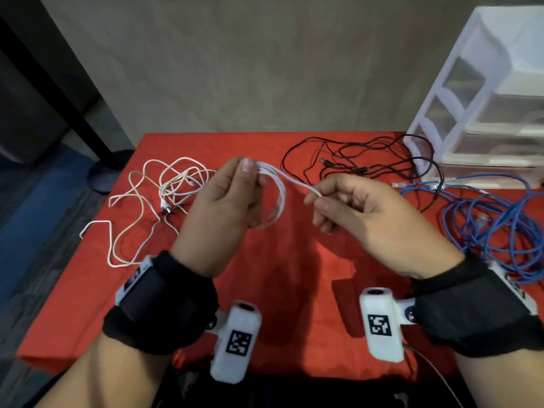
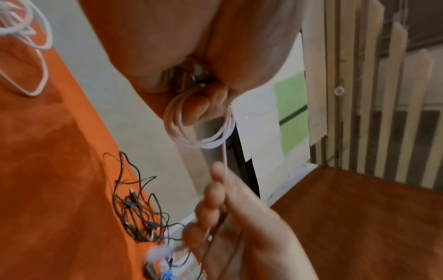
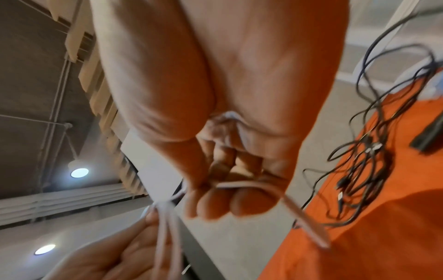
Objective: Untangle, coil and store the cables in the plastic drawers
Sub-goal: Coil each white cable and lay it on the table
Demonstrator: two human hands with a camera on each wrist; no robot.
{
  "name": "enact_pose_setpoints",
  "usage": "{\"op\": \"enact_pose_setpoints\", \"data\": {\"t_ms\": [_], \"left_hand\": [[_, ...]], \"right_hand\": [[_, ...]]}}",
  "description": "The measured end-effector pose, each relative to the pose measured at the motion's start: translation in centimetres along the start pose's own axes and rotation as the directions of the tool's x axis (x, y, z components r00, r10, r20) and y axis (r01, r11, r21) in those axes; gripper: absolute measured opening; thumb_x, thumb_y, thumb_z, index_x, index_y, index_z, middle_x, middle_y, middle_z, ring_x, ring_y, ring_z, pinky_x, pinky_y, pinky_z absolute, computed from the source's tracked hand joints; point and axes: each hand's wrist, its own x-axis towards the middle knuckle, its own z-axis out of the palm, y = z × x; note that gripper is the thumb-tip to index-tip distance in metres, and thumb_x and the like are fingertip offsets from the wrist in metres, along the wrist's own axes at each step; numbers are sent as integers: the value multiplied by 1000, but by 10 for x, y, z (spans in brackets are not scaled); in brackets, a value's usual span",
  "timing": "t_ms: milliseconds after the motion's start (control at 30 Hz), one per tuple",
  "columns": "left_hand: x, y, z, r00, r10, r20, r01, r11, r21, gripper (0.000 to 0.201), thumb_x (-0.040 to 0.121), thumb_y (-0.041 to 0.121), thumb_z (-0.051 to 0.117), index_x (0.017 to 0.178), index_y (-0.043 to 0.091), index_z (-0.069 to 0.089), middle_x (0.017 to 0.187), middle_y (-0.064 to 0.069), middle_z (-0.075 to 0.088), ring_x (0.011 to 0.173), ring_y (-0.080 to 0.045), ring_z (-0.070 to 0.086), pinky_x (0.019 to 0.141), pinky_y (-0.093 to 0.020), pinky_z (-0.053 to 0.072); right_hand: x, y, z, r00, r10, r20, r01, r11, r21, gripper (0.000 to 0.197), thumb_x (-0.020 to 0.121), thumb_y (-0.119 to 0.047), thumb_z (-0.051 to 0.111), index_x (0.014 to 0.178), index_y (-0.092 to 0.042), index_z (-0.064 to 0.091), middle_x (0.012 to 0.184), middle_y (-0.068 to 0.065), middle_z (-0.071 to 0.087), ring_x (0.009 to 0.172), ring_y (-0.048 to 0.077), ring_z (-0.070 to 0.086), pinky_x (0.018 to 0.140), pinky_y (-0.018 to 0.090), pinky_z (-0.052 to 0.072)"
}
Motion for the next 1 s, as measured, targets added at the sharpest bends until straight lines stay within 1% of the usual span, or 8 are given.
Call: {"op": "enact_pose_setpoints", "data": {"t_ms": [100, 233, 333, 433, 633, 800, 900, 1000], "left_hand": [[5, 1, -8, 999, -15, -36, 11, 994, -105, 34, 111, 28, 35, 85, 16, 52, 68, -4, 21, 54, -12, 20, 52, -26, 24], [2, 4, -2, 994, -105, -28, 97, 972, -214, 33, 109, 30, 39, 81, 23, 54, 77, 4, 45, 55, -7, 31, 50, -19, 32], [0, 3, 4, 986, -167, 11, 163, 946, -280, 28, 108, 31, 42, 83, 25, 53, 80, 10, 51, 60, -6, 34, 48, -16, 31], [-2, -1, 11, 986, -160, 41, 165, 952, -259, 32, 108, 33, 41, 80, 26, 56, 81, 8, 48, 61, -7, 33, 48, -17, 31], [-8, -5, 25, 987, -142, 81, 152, 978, -144, 29, 105, 36, 41, 85, 23, 58, 78, 12, 60, 58, -5, 32, 48, -17, 30], [-7, -7, 23, 994, -92, 56, 94, 995, -35, 32, 104, 41, 44, 85, 21, 60, 73, -12, 48, 57, -21, 39, 48, -23, 36], [-8, 1, 21, 993, -76, 89, 79, 997, -21, 32, 109, 28, 38, 85, 10, 51, 64, -11, 44, 47, -11, 45, 44, -19, 37], [-8, 5, 18, 997, -43, 62, 41, 999, 36, 32, 109, 25, 40, 85, 8, 52, 65, -11, 45, 47, -10, 46, 45, -19, 40]], "right_hand": [[-4, 2, -13, 998, 45, 47, -38, 989, -145, 13, 100, -13, 61, 95, -14, 72, 86, 3, 76, 79, 16, 67, 81, 29, 51], [-3, 4, -16, 998, 56, 37, -46, 973, -228, 10, 99, -15, 64, 94, -19, 73, 92, 15, 73, 85, 28, 68, 81, 36, 54], [2, 5, -14, 986, 142, -86, -127, 979, 161, 11, 97, -5, 61, 100, -6, 71, 90, 22, 72, 83, 24, 71, 71, 28, 60], [7, -2, -10, 965, 223, -137, -116, 834, 540, 13, 95, -7, 59, 105, -4, 68, 87, 16, 72, 85, 25, 74, 74, 29, 61], [12, -11, 13, 974, 219, -67, -99, 667, 739, 14, 94, -12, 58, 102, -10, 69, 91, 13, 71, 86, 26, 69, 78, 33, 59], [5, -13, 28, 965, 254, 64, -237, 745, 623, 16, 89, -20, 60, 85, -16, 74, 92, 15, 72, 78, 23, 67, 72, 31, 47], [1, -13, 35, 962, 248, 116, -270, 793, 546, 29, 93, -38, 59, 91, -11, 70, 77, 11, 68, 76, 21, 66, 70, 32, 46], [0, -12, 39, 975, 153, 162, -214, 840, 499, 28, 90, -24, 66, 106, -1, 61, 88, 12, 64, 88, 22, 65, 75, 37, 50]]}}
